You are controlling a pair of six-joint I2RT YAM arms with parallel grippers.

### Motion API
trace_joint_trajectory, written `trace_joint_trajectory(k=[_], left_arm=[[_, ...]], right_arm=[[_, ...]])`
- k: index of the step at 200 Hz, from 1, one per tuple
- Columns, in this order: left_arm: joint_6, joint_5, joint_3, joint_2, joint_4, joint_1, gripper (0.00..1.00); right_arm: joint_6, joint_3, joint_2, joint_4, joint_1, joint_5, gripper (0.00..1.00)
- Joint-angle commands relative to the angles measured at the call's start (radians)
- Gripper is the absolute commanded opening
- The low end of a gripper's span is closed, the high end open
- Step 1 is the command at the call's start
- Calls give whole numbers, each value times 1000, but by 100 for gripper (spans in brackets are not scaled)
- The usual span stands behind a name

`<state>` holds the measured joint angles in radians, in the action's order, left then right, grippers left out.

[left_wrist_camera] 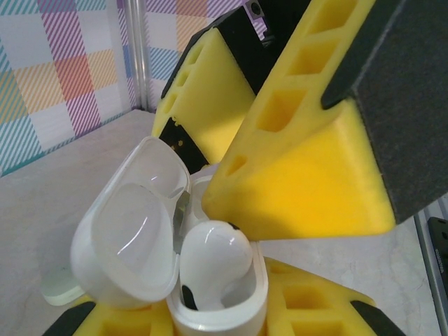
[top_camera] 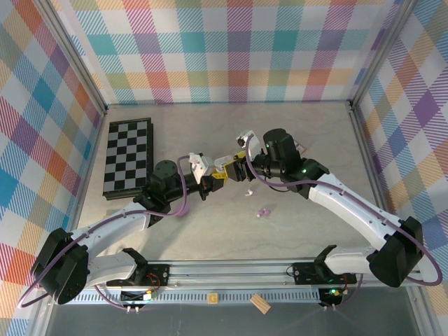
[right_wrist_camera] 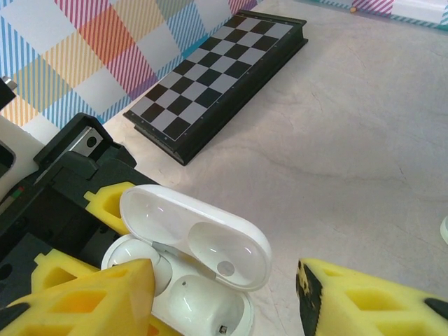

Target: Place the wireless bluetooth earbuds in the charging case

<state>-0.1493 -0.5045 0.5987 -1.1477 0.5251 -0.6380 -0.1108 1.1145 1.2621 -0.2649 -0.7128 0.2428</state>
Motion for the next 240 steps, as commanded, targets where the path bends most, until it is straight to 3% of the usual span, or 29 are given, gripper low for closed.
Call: trace_joint_trajectory(k=[1,49,77,128,152,169,199,240], left_arm=[[-11,-24,-3,31,74,5,1],[-62,-16,-15,24,70,9,1],[-78,16,-39,48,62,19,1],[-73,32,-107,67,93,48,1],[-76,36,-114,76,86,47,1],[-83,34,-112,76,81,47,2],[-86,29,-112,68,83,47,1],[-83,26,-119,62,90,47,1]], right_arm=[[19,-10,-55,-3,10,-6,58],[-20,-13,-66,16,19,67,67],[-59,-48,-84,34,32,5,72],[-367,-198,-107,88,243,-27,70],[-488,-200,-26,-33,294,-77,67],[-568,-197,55,-98,296,-88,57],[-728,-280,137,12,289,-9,48],[-823,-309,233,74,220,-28,40]])
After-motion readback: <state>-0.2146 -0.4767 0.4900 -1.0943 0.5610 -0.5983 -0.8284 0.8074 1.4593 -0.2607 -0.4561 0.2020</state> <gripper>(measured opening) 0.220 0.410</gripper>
